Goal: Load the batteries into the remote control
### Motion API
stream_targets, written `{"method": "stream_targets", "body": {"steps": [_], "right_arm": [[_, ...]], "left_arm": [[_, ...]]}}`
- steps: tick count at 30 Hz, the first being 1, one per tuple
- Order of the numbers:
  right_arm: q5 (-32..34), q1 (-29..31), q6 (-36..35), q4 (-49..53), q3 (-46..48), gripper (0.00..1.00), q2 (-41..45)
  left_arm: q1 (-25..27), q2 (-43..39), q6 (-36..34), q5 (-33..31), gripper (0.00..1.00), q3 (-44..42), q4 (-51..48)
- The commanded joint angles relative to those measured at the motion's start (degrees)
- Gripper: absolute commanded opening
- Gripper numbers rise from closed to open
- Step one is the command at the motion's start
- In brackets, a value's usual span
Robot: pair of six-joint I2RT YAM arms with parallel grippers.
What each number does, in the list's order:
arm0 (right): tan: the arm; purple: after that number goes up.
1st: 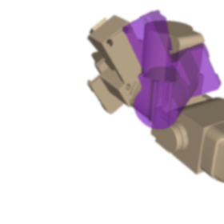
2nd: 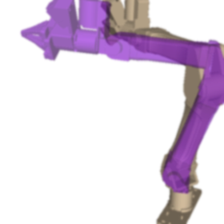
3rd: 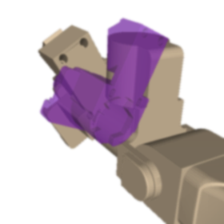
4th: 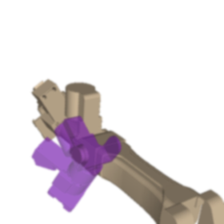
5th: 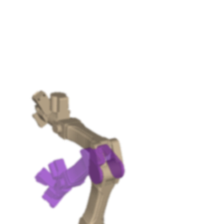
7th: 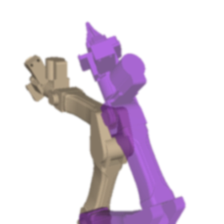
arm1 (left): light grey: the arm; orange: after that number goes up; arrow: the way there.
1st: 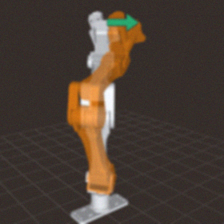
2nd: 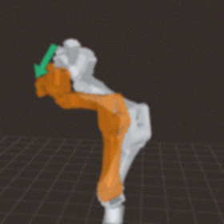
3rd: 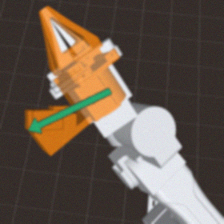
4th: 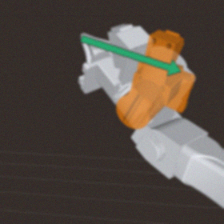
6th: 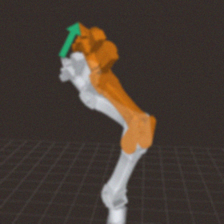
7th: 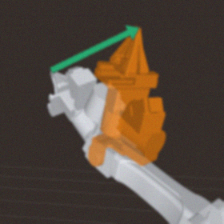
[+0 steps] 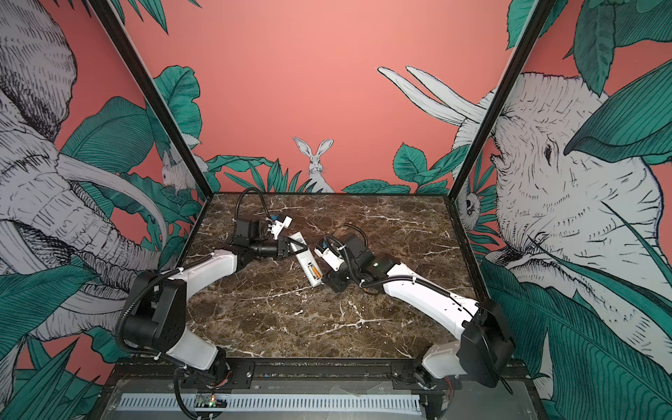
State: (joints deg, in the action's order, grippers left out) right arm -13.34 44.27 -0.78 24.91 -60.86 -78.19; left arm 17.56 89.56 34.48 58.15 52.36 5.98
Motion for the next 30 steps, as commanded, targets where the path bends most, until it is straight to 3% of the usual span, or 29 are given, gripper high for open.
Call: {"method": "stream_targets", "body": {"steps": [1, 5, 8, 12, 19, 30], "right_arm": [[-7.28, -2.89, -1.21, -3.57, 2.37, 0.66, 1.45], [-16.63, -6.65, 3.75, -10.32, 6.06, 0.70, 1.34], [-19.04, -7.92, 8.85, -13.01, 7.08, 0.70, -0.45], [-17.99, -9.17, 19.68, -18.79, 9.44, 0.70, -1.99], [-14.06, -9.46, 40.31, -38.08, 18.81, 0.71, -0.67], [-12.64, -9.47, 56.39, -65.89, 27.11, 0.71, -4.67]], "left_arm": [[-0.25, -0.89, 1.63, 3.30, 0.18, 0.20, 1.77], [-0.30, -1.12, 3.44, 4.64, 0.18, -0.05, 3.55], [-0.62, -1.66, 4.94, 4.87, 0.17, -0.47, 5.58], [-1.60, -1.94, 11.59, 4.45, 0.17, -3.05, 15.44], [-2.06, -2.02, 18.79, 0.35, 0.17, -6.87, 25.34], [-3.84, 0.74, 26.49, -0.11, 0.17, -9.71, 36.24]]}}
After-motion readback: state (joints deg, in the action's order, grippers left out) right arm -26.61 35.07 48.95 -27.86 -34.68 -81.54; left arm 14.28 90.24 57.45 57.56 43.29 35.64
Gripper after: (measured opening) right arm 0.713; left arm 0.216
